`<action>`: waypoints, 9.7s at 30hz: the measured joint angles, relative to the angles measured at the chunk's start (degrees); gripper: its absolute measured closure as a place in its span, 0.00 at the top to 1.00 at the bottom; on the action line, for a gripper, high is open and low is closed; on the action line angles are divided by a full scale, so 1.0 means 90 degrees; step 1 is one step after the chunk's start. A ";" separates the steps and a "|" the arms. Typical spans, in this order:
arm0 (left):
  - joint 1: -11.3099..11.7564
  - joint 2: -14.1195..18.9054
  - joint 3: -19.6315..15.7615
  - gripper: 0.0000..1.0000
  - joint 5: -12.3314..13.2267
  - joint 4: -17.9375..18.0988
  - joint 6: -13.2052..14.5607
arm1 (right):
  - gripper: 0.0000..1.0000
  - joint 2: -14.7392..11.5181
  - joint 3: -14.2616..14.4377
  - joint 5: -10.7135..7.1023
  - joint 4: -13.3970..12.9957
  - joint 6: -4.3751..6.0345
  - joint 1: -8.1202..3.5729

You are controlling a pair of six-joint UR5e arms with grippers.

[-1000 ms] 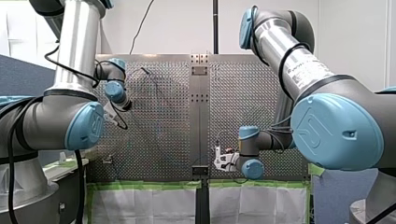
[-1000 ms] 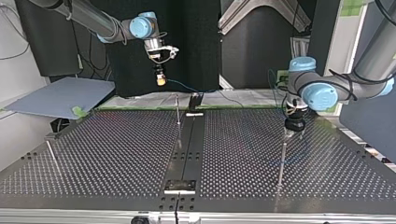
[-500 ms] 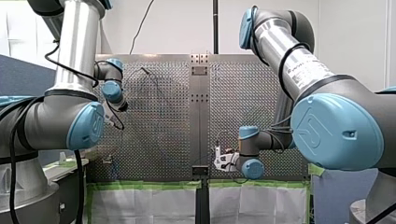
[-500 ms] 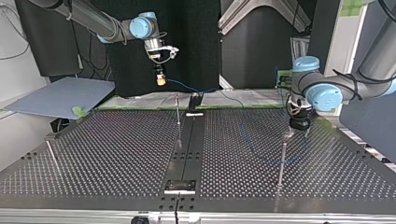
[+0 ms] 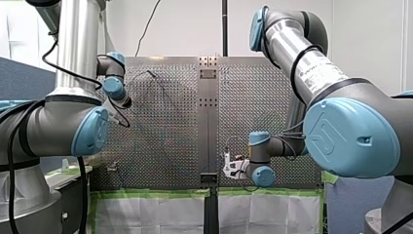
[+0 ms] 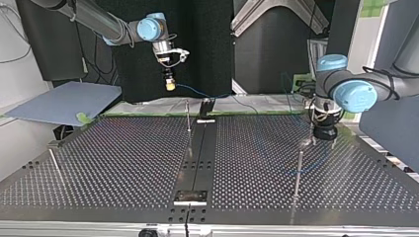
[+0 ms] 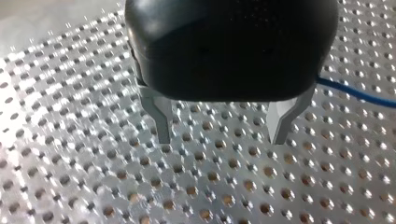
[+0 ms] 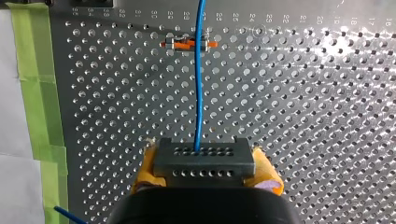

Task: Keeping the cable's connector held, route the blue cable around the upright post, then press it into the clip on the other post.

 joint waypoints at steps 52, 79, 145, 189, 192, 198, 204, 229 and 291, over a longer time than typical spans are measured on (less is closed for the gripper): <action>-0.0482 0.1675 -0.0157 1.00 0.0595 -0.1430 0.1071 | 0.00 -0.0002 -0.0010 0.0000 0.0002 0.0000 0.0001; -0.0653 0.2500 0.0506 1.00 -0.0423 -0.2570 0.2457 | 0.00 -0.0001 -0.0032 -0.0001 0.0008 0.0012 0.0000; -0.1599 0.1664 0.1638 1.00 -0.0841 -0.3559 0.6148 | 0.00 -0.0002 -0.0105 -0.0107 0.0200 0.0069 0.0010; -0.2469 0.1359 0.1783 1.00 -0.1115 -0.3157 0.7692 | 0.00 0.0000 -0.0101 -0.0117 0.0211 0.0082 0.0090; -0.2628 0.1242 0.1819 1.00 -0.1118 -0.3034 0.7691 | 0.00 -0.0001 -0.0100 -0.0117 0.0207 0.0083 0.0102; -0.2780 0.0973 0.1831 1.00 -0.1143 -0.2832 0.7708 | 0.00 -0.0002 -0.0102 -0.0126 0.0192 0.0095 0.0115; -0.2873 0.0652 0.1833 1.00 -0.1287 -0.2520 0.7697 | 0.00 0.0000 -0.0102 -0.0124 0.0192 0.0098 0.0117; -0.3332 -0.0136 0.1833 1.00 -0.2113 -0.1681 0.8222 | 0.00 0.0001 -0.0098 -0.0185 0.0166 0.0102 0.0118; -0.3719 -0.1368 0.1833 1.00 -0.4593 0.0218 0.9789 | 0.00 0.0003 -0.0098 -0.0186 0.0112 0.0063 0.0128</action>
